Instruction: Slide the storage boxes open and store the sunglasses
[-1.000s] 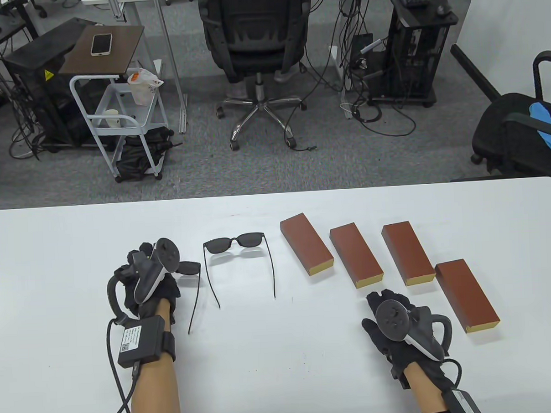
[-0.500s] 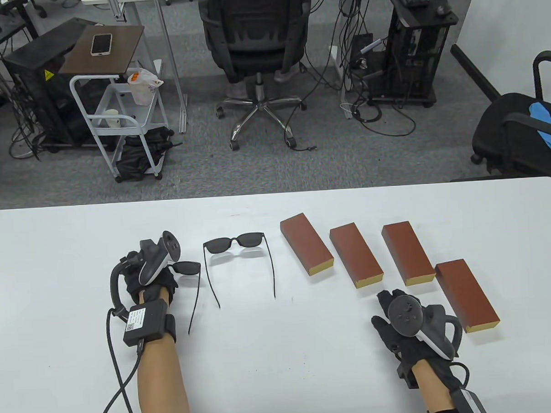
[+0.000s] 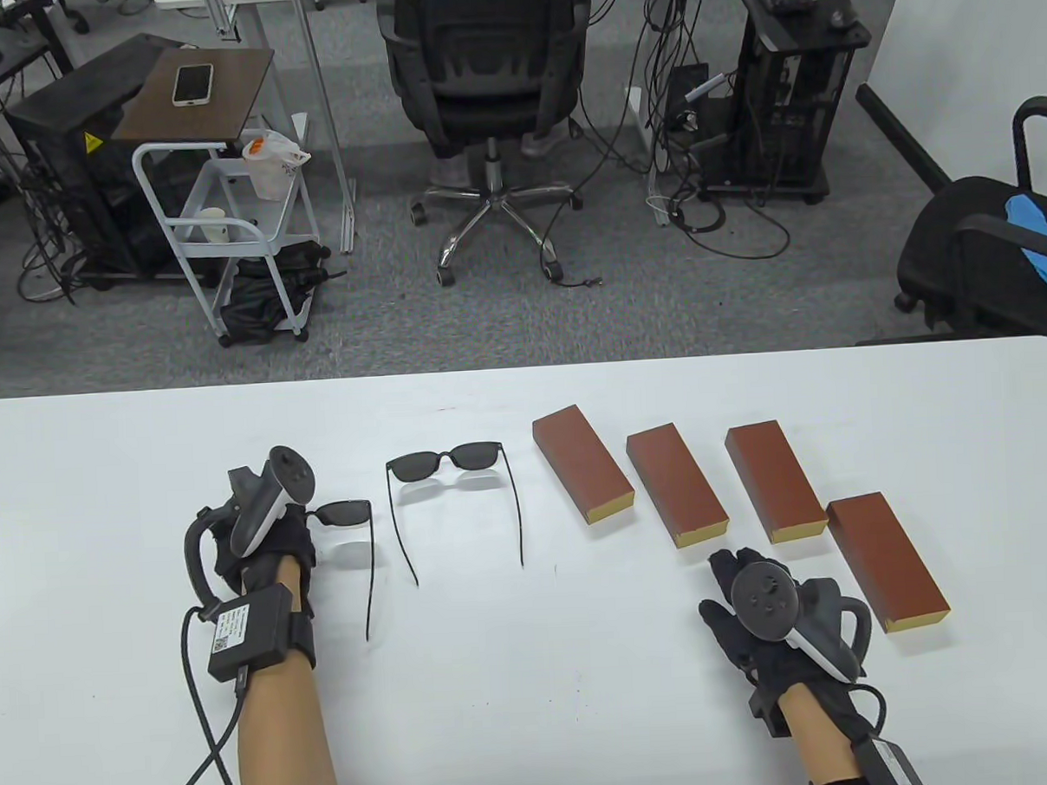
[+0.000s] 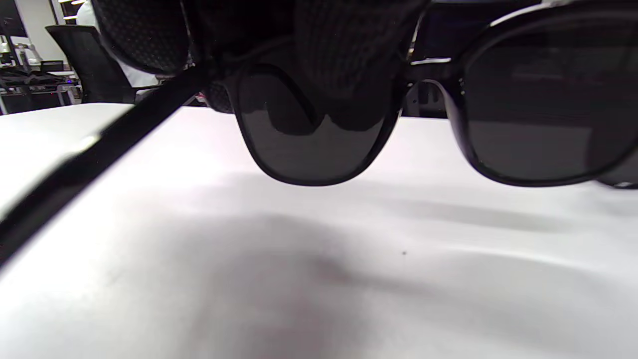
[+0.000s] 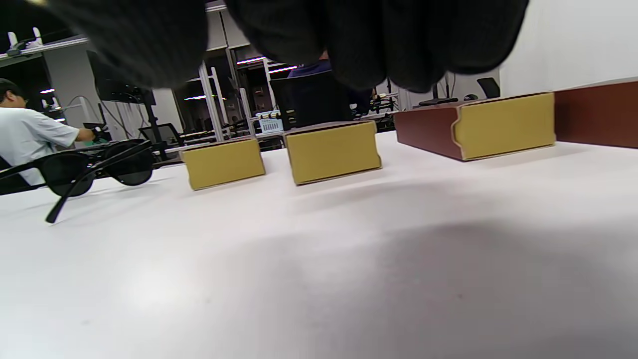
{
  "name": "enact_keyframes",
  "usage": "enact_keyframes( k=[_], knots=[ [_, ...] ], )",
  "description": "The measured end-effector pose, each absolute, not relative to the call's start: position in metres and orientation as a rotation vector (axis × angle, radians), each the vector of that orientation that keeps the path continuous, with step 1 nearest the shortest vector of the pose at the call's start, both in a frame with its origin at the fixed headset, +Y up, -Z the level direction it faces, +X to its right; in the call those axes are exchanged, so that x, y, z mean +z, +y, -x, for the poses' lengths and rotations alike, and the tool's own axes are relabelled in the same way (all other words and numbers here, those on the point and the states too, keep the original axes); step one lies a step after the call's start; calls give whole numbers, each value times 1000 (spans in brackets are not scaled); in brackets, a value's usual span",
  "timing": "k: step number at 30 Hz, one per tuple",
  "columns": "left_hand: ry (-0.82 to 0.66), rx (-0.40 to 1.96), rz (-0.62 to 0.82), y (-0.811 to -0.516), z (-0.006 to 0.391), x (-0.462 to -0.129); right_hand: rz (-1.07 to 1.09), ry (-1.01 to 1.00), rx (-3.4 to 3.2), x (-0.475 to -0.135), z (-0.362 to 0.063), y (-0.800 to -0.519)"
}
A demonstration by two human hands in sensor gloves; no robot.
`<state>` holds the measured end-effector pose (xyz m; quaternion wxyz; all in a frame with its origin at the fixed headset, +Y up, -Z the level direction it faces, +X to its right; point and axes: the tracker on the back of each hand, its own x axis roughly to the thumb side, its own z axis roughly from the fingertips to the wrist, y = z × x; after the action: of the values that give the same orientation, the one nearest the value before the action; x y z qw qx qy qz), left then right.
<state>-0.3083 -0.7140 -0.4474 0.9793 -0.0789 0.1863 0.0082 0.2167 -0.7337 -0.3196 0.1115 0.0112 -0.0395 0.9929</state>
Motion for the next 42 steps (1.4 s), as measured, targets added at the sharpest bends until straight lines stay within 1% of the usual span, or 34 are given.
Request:
enact_keyframes(
  k=[3,7,11,18,21,25,31,42],
  knots=[
    [327,30,136,-699,302,-436,-77,-134,2906,-319,-211,-731],
    [193,28,67,-677,275,-419,-147,-161,2882,-318,-203,-728],
    [45,16,50,-665,226,-399,-211,-189,2876,-317,-194,-725],
    [-233,19,8,-662,130,-368,-304,-215,2799,-312,-188,-716],
    [-335,24,-24,-661,98,-357,-322,-232,2755,-311,-188,-713],
    [-431,82,-50,-659,66,-344,-331,-233,2642,-311,-190,-709],
    [-491,145,-43,-658,42,-334,-327,-191,2426,-312,-199,-707],
    [-495,239,-22,-662,37,-328,-218,-234,2258,-314,-215,-707]
  ],
)
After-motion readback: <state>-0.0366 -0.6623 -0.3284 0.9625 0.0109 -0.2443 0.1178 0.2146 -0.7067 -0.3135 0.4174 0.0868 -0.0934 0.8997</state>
